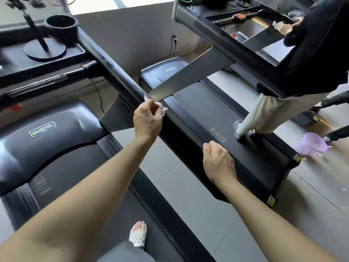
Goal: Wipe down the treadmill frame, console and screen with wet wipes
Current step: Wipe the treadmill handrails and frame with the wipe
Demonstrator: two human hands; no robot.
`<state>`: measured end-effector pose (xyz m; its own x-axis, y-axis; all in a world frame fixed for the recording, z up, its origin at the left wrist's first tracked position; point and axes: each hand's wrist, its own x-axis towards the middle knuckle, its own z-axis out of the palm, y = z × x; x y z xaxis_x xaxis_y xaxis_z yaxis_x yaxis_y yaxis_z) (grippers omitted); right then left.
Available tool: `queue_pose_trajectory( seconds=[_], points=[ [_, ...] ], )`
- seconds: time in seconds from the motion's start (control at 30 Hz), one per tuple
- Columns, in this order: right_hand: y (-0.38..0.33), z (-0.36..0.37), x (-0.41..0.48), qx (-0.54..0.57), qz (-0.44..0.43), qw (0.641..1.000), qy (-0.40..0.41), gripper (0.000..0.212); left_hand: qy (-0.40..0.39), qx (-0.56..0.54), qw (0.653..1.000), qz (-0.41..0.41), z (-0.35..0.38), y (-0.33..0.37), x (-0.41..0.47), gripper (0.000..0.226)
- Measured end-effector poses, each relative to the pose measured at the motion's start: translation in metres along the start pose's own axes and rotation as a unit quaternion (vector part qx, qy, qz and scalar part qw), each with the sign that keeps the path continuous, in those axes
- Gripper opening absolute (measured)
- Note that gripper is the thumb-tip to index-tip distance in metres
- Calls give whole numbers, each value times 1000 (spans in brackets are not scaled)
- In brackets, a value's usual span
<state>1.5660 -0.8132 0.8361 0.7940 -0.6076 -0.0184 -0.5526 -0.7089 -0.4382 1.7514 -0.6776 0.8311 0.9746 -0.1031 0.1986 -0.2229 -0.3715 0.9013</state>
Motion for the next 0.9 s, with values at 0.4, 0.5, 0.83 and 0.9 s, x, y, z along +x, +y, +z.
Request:
queue_pose_trajectory(
  seconds=[0.4,0.5,0.83,0.9],
  points=[
    [14,-12,5,125,21,989,-71,32,-7,-59,998,25,36,35,-143,25],
    [15,-13,4,139,6,987,-76,37,59,-18,998,6,28,30,-99,30],
    [14,-12,6,107,-15,993,-51,30,19,-31,997,69,53,34,-166,10],
    [14,-12,6,104,-15,993,-47,30,0,-19,994,111,51,34,-170,9]
  ],
)
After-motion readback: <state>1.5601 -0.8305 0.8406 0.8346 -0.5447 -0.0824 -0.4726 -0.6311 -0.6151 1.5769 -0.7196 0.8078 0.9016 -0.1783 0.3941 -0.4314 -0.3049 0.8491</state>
